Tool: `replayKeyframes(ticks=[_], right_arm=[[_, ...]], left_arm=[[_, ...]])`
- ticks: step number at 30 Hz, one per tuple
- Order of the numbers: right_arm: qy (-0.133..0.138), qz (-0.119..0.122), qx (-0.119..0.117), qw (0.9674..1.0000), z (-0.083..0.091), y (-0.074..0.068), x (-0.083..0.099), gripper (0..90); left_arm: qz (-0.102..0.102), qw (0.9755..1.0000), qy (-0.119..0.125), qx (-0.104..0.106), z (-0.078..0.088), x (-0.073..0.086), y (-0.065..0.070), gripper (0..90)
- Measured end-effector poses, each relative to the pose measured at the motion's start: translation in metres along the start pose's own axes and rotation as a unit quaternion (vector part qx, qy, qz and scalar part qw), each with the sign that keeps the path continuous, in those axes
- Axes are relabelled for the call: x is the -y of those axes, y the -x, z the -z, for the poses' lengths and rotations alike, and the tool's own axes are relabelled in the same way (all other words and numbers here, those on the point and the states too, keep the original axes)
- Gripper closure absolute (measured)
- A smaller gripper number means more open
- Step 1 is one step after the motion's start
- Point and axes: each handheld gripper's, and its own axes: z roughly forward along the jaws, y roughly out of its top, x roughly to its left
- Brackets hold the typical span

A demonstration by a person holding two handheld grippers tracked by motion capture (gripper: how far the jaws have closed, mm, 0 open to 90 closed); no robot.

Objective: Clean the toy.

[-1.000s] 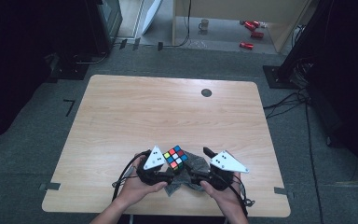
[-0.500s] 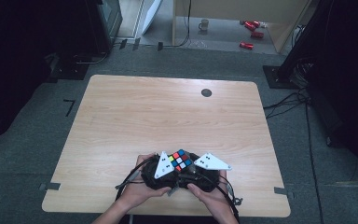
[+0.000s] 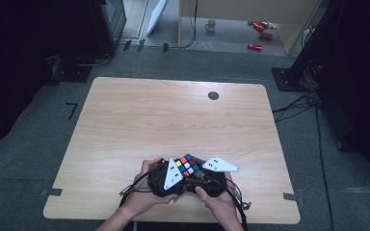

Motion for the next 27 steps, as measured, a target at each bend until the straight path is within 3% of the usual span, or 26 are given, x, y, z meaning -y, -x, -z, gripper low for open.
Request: replayKeyframes(ticks=[5,10,14,18,22,24,27], right_arm=[[0.006,-0.05,-0.04,0.9979,0.003,0.013,0.001,34.0],[0.018,-0.109,-0.085,0.9903,0.006,0.026,0.002,34.2],[0.02,-0.102,-0.078,0.9915,0.006,0.024,0.002,34.1],[0.017,-0.076,-0.049,0.9958,0.007,0.014,-0.002,33.2],[-0.002,-0.044,-0.014,0.9989,0.002,0.005,-0.002,29.5],[-0.014,-0.048,-0.018,0.9986,-0.001,0.006,0.0,32.5],[-0.014,-0.06,-0.037,0.9974,0.0,0.011,0.0,34.0]], left_arm=[[-0.006,0.9999,0.009,0.002,0.002,0.0,-0.001,34.9],[-0.004,0.9994,0.033,0.011,0.005,0.001,-0.002,34.6],[-0.007,0.9993,0.036,0.011,0.005,0.002,-0.003,34.9],[-0.007,0.9991,0.041,0.011,0.007,0.001,-0.003,35.1],[-0.029,0.9986,0.044,0.007,0.007,0.0,0.004,35.1],[-0.037,0.9984,0.042,0.003,0.006,0.0,0.006,35.1],[-0.03,0.9984,0.045,0.013,0.006,0.001,0.004,35.0]])
